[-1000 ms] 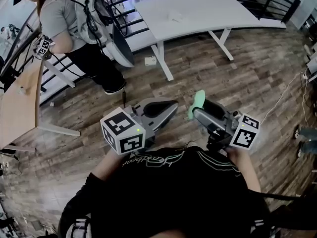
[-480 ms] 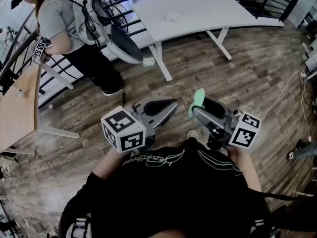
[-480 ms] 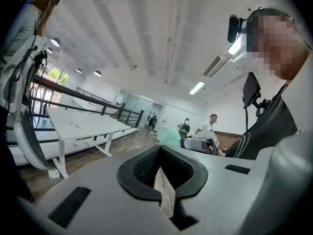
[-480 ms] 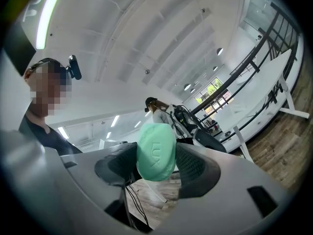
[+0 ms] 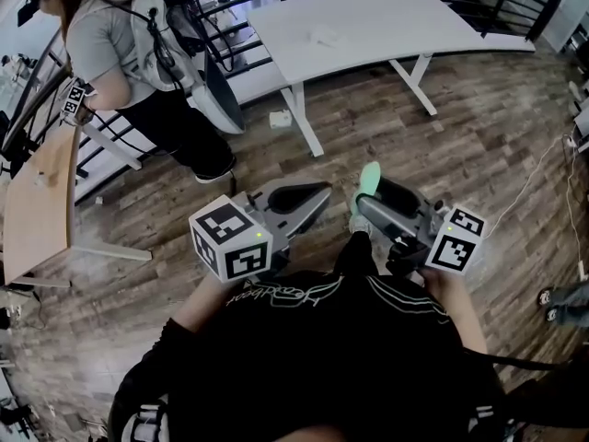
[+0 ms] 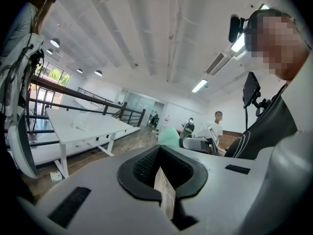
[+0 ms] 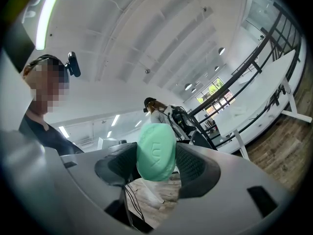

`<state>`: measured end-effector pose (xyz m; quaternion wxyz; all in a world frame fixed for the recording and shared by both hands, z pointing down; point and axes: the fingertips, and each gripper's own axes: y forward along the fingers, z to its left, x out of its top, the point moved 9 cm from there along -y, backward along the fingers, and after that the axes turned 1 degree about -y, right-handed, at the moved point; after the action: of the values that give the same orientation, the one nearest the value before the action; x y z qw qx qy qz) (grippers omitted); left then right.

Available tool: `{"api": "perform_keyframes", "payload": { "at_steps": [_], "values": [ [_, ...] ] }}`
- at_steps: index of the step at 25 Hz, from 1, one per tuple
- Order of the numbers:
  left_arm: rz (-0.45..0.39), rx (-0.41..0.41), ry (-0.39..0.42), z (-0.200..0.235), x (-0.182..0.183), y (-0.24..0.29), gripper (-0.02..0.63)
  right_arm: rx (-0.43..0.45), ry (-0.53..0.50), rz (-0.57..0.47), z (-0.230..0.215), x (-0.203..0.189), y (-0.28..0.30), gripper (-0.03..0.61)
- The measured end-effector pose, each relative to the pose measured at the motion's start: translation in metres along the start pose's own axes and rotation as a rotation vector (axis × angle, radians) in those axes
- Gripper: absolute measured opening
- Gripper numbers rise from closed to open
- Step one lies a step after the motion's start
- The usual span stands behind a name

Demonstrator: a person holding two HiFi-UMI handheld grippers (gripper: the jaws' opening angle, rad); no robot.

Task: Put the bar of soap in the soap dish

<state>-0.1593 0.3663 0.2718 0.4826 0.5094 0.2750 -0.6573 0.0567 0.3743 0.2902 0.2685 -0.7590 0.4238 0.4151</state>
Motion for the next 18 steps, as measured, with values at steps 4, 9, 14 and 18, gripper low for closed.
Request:
{"api": "perform_keyframes", "payload": {
  "at_steps": [4, 9, 14, 18],
  "values": [
    [0.009, 0.01, -0.008, 0.018, 0.004, 0.024, 0.008, 0.01, 0.011, -0.001, -0.03, 0.011, 0.002, 0.225],
    [0.018, 0.023, -0.015, 0.051, 0.015, 0.065, 0.008, 0.016, 0.02, 0.003, -0.08, 0.034, 0.006, 0.225],
    [0.033, 0.05, -0.044, 0.092, 0.034, 0.121, 0.008, 0.018, 0.035, 0.025, -0.147, 0.069, 0.011, 0.225],
    [0.044, 0.087, -0.068, 0.125, 0.057, 0.166, 0.008, 0.045, 0.064, 0.036, -0.204, 0.106, 0.018, 0.225]
  ]
}}
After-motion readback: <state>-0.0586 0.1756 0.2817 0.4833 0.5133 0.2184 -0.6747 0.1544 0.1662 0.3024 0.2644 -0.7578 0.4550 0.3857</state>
